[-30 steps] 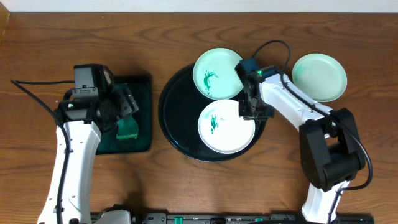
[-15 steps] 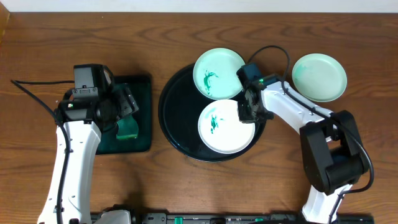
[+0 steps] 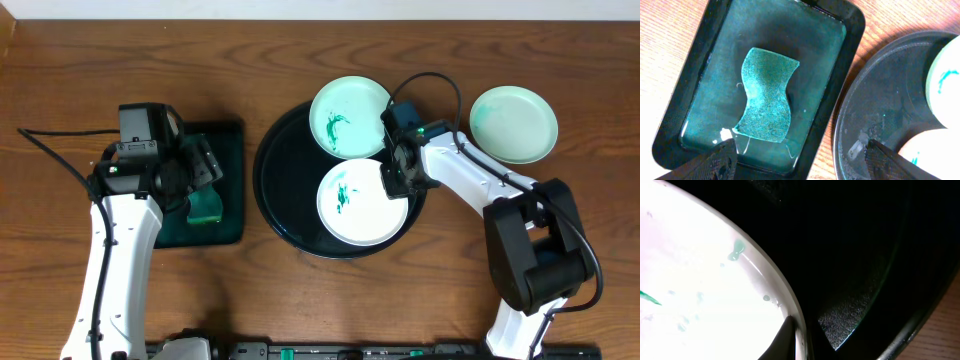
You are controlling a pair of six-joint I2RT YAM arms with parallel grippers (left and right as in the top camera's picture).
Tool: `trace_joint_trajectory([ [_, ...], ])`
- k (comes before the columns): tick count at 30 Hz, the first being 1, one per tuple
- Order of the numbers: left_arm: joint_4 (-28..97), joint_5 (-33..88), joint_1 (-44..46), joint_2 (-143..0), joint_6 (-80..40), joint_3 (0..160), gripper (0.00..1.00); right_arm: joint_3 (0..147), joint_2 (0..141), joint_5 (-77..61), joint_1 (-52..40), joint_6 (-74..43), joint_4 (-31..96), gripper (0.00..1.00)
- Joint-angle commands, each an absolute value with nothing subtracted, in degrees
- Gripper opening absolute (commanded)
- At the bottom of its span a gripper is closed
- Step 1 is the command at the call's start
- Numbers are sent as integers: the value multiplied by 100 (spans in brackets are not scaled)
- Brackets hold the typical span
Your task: Clean dirty plates on tray and stack at the side
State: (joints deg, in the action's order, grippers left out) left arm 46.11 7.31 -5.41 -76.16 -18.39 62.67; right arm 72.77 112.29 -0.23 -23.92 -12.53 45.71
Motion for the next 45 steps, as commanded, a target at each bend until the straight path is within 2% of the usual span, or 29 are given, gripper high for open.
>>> trace_joint_trajectory([
  [1,4624,646,-539,-7607,-1911,6361,82,7140,11476,-200,-2545,-1186,4372,1],
  [9,4602,609,-541,-7607,-1883,6361,82,7140,11476,-200,-2561,-1146,4438,1],
  [14,4602,-368,-545,-7874,-1890,6219,81,7140,11476,-200,-2561,-1149,4499,1],
  [15,4600,-425,-543,-8005,-1879,6198,79,7140,11476,-202,-2561,-1149,4501,1],
  [17,4550,-410,-543,-8270,-1820,6195,62,7140,11476,-200,-2561,-1149,4510,1],
  [18,4504,-412,-543,-8427,-1820,6195,58,7140,11476,-202,-2561,-1151,4515,1],
  [25,4136,-390,-543,-9566,-1822,6198,55,7140,11476,-202,-2561,-1151,4563,1],
  [29,4021,-386,-543,-10003,-1822,6195,47,7140,11476,-200,-2561,-1151,4571,1],
  [31,4016,-368,-543,-10112,-1824,6195,47,7140,11476,-200,-2561,-1151,4580,1],
  [34,4018,-366,-543,-10189,-1824,6195,63,7140,11476,-200,-2561,-1151,4589,1],
  [37,4014,-366,-543,-10186,-1824,6195,63,7140,11476,-202,-2561,-1151,4589,1],
  [38,3997,-366,-543,-10186,-1824,6195,60,7140,11476,-200,-2561,-1151,4589,1],
  [41,3962,-366,-543,-10186,-1822,6195,42,7140,11476,-200,-2561,-1151,4589,1],
  [43,3935,-366,-543,-10186,-1822,6195,34,7140,11476,-200,-2561,-1151,4589,1],
  [45,3909,-366,-543,-10189,-1822,6193,30,7140,11476,-202,-2561,-1151,4589,1],
])
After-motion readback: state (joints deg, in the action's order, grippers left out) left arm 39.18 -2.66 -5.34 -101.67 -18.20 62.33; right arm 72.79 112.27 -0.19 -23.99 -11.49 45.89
